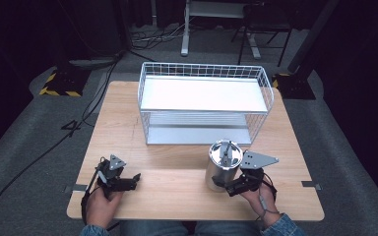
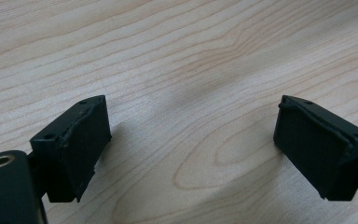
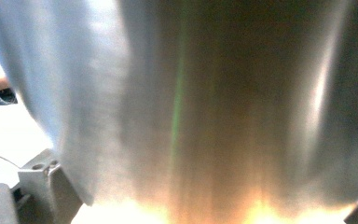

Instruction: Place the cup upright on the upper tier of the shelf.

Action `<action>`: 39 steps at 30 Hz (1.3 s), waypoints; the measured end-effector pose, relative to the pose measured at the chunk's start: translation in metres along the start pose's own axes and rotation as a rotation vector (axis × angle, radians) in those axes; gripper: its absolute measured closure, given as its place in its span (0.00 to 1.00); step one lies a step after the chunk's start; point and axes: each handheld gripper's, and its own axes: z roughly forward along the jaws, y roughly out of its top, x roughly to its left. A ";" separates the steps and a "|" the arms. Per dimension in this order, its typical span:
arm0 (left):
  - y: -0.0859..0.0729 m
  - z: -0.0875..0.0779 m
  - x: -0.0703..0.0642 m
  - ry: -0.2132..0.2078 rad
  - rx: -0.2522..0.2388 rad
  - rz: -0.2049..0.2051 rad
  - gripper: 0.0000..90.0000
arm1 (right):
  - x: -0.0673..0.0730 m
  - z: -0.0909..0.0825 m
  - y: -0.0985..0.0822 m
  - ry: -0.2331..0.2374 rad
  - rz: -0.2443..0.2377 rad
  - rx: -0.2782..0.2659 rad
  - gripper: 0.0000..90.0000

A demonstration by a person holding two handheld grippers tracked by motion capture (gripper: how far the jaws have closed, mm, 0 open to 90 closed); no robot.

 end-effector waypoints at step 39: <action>0.000 0.000 0.000 -0.002 0.001 0.001 0.13 | -0.027 -0.025 0.091 -0.069 -0.002 -0.052 0.04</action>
